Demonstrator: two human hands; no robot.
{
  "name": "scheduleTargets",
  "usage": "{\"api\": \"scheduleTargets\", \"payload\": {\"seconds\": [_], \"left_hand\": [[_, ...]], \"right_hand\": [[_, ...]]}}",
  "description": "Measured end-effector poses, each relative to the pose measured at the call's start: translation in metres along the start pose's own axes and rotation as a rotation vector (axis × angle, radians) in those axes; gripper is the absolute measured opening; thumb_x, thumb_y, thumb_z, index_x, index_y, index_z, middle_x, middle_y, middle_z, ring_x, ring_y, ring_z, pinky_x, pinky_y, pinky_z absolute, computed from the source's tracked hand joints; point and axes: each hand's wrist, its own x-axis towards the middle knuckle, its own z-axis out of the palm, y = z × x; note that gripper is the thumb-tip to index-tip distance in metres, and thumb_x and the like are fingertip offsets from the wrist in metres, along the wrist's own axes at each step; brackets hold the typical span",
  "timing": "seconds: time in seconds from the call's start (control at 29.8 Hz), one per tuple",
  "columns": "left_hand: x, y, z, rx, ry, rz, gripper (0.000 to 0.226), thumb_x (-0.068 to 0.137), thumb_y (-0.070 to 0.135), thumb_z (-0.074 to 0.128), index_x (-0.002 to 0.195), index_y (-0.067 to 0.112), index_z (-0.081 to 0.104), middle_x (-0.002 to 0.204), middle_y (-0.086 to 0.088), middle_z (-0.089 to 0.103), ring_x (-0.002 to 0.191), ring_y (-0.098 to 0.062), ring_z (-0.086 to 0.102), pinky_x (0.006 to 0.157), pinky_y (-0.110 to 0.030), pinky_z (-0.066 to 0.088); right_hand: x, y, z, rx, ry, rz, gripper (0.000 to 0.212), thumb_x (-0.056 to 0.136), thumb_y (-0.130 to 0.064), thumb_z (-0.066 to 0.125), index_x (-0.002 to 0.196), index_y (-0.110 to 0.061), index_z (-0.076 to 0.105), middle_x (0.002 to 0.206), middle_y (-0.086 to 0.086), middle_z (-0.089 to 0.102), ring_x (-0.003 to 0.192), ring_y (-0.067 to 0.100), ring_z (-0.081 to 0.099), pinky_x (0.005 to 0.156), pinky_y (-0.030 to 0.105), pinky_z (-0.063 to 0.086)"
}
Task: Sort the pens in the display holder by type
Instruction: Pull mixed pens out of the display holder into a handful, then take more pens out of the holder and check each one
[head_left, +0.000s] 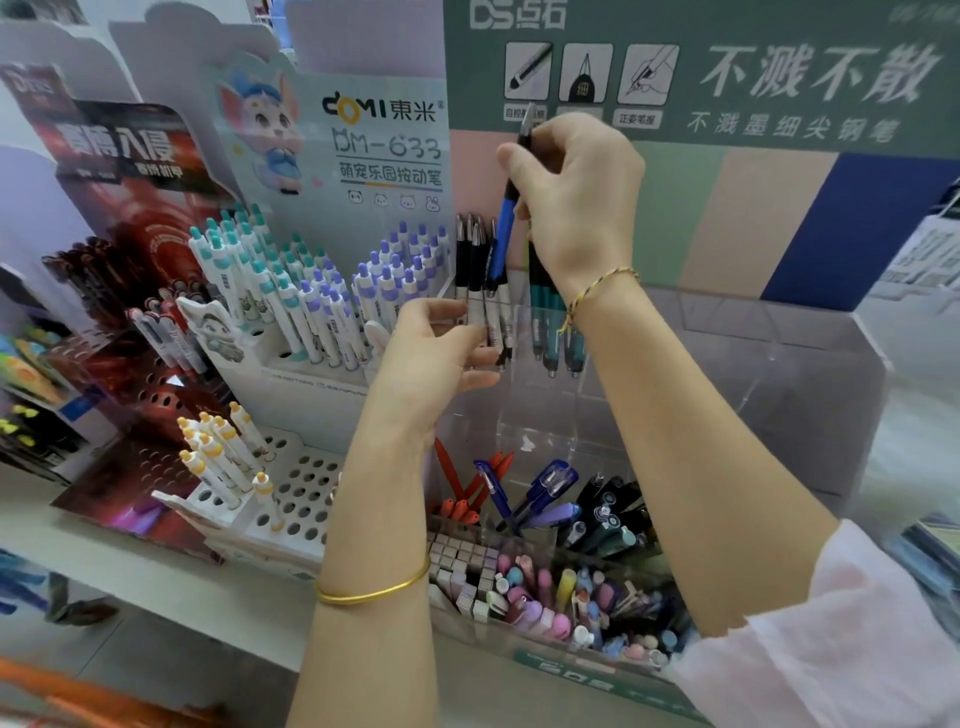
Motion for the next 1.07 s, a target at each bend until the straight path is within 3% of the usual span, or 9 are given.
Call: {"api": "scheduleTargets", "payload": {"seconds": [0.1, 0.23, 0.37, 0.54, 0.67, 0.84, 0.97, 1.07], "left_hand": [[-0.002, 0.001, 0.001, 0.0, -0.004, -0.006, 0.024, 0.094, 0.002, 0.052, 0.114, 0.013, 0.047, 0.114, -0.013, 0.06, 0.083, -0.016, 0.065, 0.067, -0.027, 0.058], [-0.006, -0.001, 0.001, 0.014, -0.001, -0.026, 0.023, 0.095, 0.001, 0.05, 0.114, 0.014, 0.047, 0.113, -0.012, 0.061, 0.081, -0.014, 0.066, 0.065, -0.026, 0.057], [-0.009, -0.004, -0.001, 0.023, 0.017, -0.031, 0.021, 0.095, 0.002, 0.05, 0.112, 0.015, 0.048, 0.114, -0.011, 0.061, 0.08, -0.012, 0.065, 0.062, -0.024, 0.056], [-0.022, -0.012, -0.012, -0.003, 0.042, -0.04, 0.021, 0.096, 0.003, 0.048, 0.115, 0.014, 0.052, 0.107, -0.007, 0.063, 0.08, -0.01, 0.065, 0.059, -0.021, 0.054], [-0.045, -0.024, -0.037, -0.043, 0.095, -0.07, 0.017, 0.095, 0.003, 0.049, 0.106, 0.013, 0.057, 0.093, -0.005, 0.067, 0.071, -0.011, 0.065, 0.059, -0.023, 0.05], [-0.103, -0.067, -0.106, -0.062, 0.359, -0.194, 0.022, 0.091, -0.004, 0.047, 0.088, 0.015, 0.059, 0.066, 0.005, 0.067, 0.057, -0.008, 0.061, 0.054, -0.022, 0.045], [-0.165, -0.128, -0.166, -0.005, 0.634, -0.382, 0.022, 0.092, -0.005, 0.044, 0.09, 0.012, 0.058, 0.075, -0.002, 0.063, 0.054, -0.007, 0.059, 0.055, -0.024, 0.045], [-0.203, -0.179, -0.202, 0.048, 0.802, -0.553, 0.02, 0.094, -0.005, 0.042, 0.102, 0.004, 0.058, 0.078, -0.007, 0.06, 0.06, -0.015, 0.055, 0.049, -0.022, 0.043]], "right_hand": [[-0.006, 0.01, 0.011, -0.149, -0.144, 0.049, 0.026, 0.082, -0.023, 0.069, 0.073, -0.001, 0.06, 0.075, 0.013, 0.065, 0.067, 0.032, 0.064, 0.063, 0.044, 0.054], [-0.02, 0.01, 0.013, -0.498, -0.389, 0.094, 0.038, 0.088, -0.035, 0.064, 0.066, -0.009, 0.047, 0.066, 0.007, 0.049, 0.067, 0.028, 0.05, 0.057, 0.03, 0.037], [-0.023, 0.003, 0.011, -0.643, -0.456, 0.127, 0.037, 0.089, -0.038, 0.061, 0.071, -0.011, 0.045, 0.076, 0.006, 0.049, 0.071, 0.027, 0.046, 0.06, 0.03, 0.034], [-0.04, -0.003, -0.001, -0.509, -0.327, 0.061, 0.031, 0.088, -0.039, 0.062, 0.088, -0.009, 0.058, 0.092, 0.007, 0.061, 0.085, 0.027, 0.056, 0.064, 0.031, 0.038], [-0.078, -0.023, 0.007, -0.285, -0.352, -0.031, 0.026, 0.085, -0.038, 0.066, 0.083, -0.013, 0.06, 0.084, 0.002, 0.062, 0.081, 0.018, 0.057, 0.068, 0.029, 0.043], [-0.162, -0.058, 0.054, 0.034, -0.696, -0.06, 0.022, 0.084, -0.032, 0.068, 0.083, -0.01, 0.067, 0.079, 0.002, 0.064, 0.079, 0.018, 0.059, 0.071, 0.032, 0.047], [-0.249, -0.075, 0.091, 0.165, -1.053, -0.051, 0.02, 0.087, -0.031, 0.064, 0.084, -0.011, 0.067, 0.075, -0.003, 0.059, 0.074, 0.011, 0.054, 0.065, 0.025, 0.038], [-0.303, -0.078, 0.11, 0.199, -1.255, 0.004, 0.022, 0.089, -0.025, 0.062, 0.088, -0.004, 0.068, 0.081, 0.007, 0.066, 0.077, 0.02, 0.059, 0.071, 0.033, 0.045]]}}
